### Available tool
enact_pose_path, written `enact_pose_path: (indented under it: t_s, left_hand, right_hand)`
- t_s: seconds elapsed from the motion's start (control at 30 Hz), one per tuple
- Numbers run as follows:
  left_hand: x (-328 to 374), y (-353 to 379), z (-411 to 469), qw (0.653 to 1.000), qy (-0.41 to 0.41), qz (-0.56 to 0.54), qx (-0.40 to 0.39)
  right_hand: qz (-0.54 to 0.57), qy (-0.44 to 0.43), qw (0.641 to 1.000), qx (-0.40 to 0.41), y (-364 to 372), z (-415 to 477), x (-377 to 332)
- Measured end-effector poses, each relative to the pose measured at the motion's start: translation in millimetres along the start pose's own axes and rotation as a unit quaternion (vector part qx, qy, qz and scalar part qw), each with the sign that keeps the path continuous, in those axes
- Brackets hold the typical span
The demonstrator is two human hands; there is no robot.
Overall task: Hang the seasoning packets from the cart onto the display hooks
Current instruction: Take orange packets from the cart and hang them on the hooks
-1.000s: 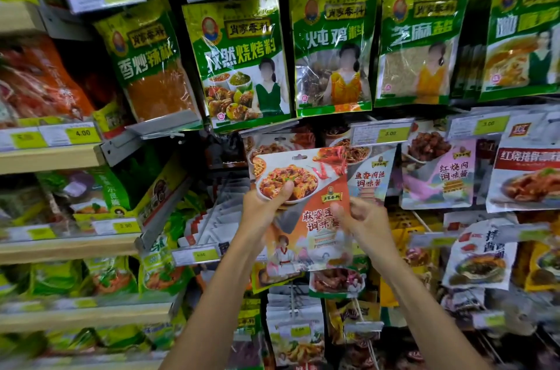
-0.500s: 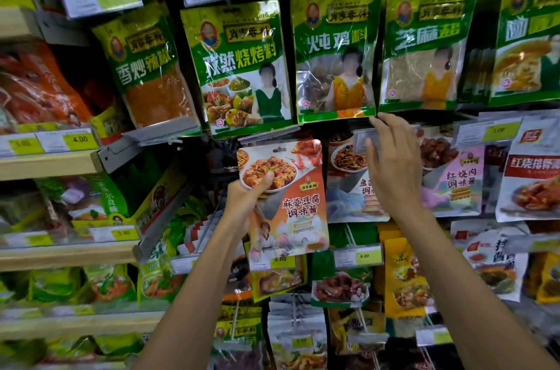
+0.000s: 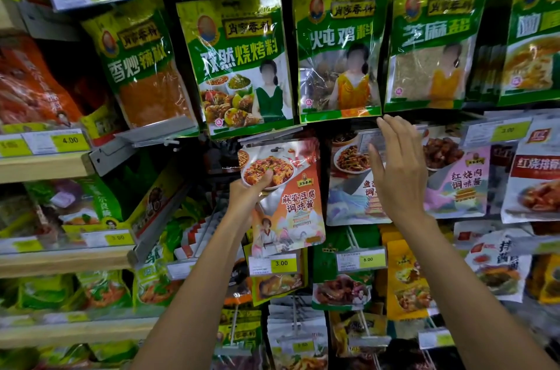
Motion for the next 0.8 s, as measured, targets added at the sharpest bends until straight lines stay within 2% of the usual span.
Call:
enact_pose_path:
  t_s: [0.17, 0.4, 0.6, 0.73, 0.8]
  left_hand:
    - [-5, 2, 14, 0.999, -0.004, -0.005, 0.036]
    - [-1, -3, 26, 0.984, -0.001, 0.111, 0.137]
    - [14, -14, -9, 0.958, 0.080, 0.194, 0.197]
    - [15, -30, -58, 0.919, 0.138, 0.252, 0.269]
    - [14, -17, -89, 0.915, 0.195, 0.249, 0.251]
  right_hand:
    - [0.009, 0.003, 1.000, -0.009, 3, -1, 3]
    - [0.007, -0.001, 0.999, -0.033, -3, 2, 2]
    - [0.032, 0.003, 0.999, -0.022, -36, -11, 3]
    - [0.046, 0.057, 0.994, -0.082, -61, -53, 20]
    - [0.059, 0.113, 0.983, -0.131, -77, -84, 39]
Point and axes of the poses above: each hand's wrist, its own z-axis towards the middle knuckle, its own y-axis out of the palm, x = y × z, the point moved 10 cm from there along z, towards the middle knuckle, and after that the axes turned 8 degrees about x, right-handed, at the moved point
